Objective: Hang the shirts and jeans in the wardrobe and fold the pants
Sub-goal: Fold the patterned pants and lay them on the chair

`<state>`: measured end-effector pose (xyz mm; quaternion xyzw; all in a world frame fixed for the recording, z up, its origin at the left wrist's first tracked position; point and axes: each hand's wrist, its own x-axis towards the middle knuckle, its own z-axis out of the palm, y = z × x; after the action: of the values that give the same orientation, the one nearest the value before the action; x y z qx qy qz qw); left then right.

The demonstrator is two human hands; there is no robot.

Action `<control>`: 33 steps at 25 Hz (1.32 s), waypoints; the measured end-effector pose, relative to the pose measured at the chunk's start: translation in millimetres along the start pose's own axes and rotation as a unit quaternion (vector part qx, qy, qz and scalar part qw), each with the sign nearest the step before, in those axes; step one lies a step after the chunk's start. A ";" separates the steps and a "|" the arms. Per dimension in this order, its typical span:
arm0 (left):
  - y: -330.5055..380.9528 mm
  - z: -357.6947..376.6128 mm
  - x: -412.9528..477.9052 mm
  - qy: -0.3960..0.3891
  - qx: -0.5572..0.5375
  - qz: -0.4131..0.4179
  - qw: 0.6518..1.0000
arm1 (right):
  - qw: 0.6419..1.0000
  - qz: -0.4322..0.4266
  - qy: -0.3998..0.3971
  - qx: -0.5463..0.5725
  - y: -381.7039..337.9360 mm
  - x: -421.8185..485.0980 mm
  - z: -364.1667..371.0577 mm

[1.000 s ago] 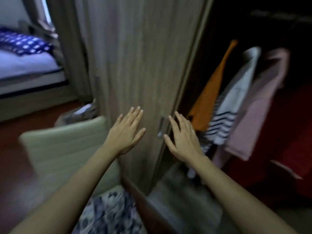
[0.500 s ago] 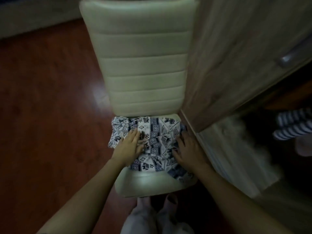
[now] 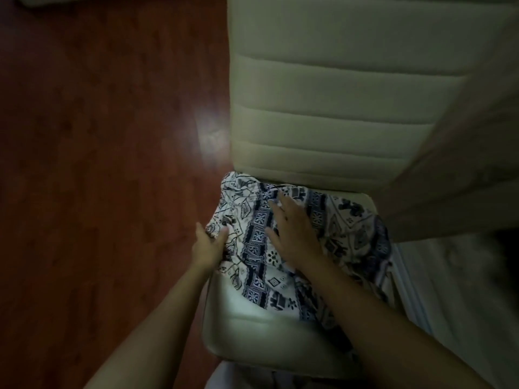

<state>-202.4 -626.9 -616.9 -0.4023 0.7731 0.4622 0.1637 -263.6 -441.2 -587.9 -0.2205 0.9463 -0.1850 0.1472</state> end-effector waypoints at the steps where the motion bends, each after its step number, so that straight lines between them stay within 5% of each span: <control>1: -0.7 -0.1 3.7 0.011 -0.050 -0.009 0.999 | 1.000 -0.004 0.011 0.005 -5.4 14.9 3.2; 7: 22.0 -17.6 2.5 0.006 -0.254 0.012 0.967 | 0.987 0.087 0.003 0.134 -4.4 56.6 18.3; 10: 37.4 -34.3 -8.5 -0.006 -0.167 0.081 0.983 | 0.995 0.088 -0.044 0.023 -9.3 59.3 18.5; 12: 42.9 -47.6 -16.5 0.021 -0.060 0.133 0.989 | 0.995 0.091 0.021 -0.017 -11.8 49.4 9.3; 15: 65.6 -74.6 -39.9 -0.016 -0.062 0.203 0.977 | 0.962 0.105 0.116 0.224 -15.2 27.7 -31.8; 17: 95.8 -90.5 -63.2 -0.070 -0.106 0.240 0.962 | 0.918 0.085 0.047 0.385 -20.7 12.9 -78.8; 19: 135.2 -107.4 -92.9 -0.117 -0.135 0.277 0.944 | 0.898 0.090 -0.037 0.429 -31.2 0.5 -128.7; 21: 176.2 -129.5 -129.3 -0.187 -0.141 0.306 0.923 | 0.916 0.097 -0.036 0.387 -45.4 -14.8 -180.1; 25: 259.5 -186.8 -204.3 -0.324 -0.012 0.384 0.864 | 0.955 0.062 0.110 0.270 -61.9 -48.3 -286.5; 28: 328.7 -232.5 -271.8 -0.296 0.037 0.453 0.840 | 0.975 0.030 0.152 0.160 -78.7 -78.6 -380.4; 33: 418.4 -297.4 -395.7 -0.187 0.139 0.627 0.743 | 0.988 -0.117 0.078 0.066 -152.7 -133.1 -503.5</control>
<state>-244.3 -588.1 28.8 0.2949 0.8606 0.4138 0.0330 -275.2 -362.3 -51.0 -0.3047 0.9082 -0.2796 0.0644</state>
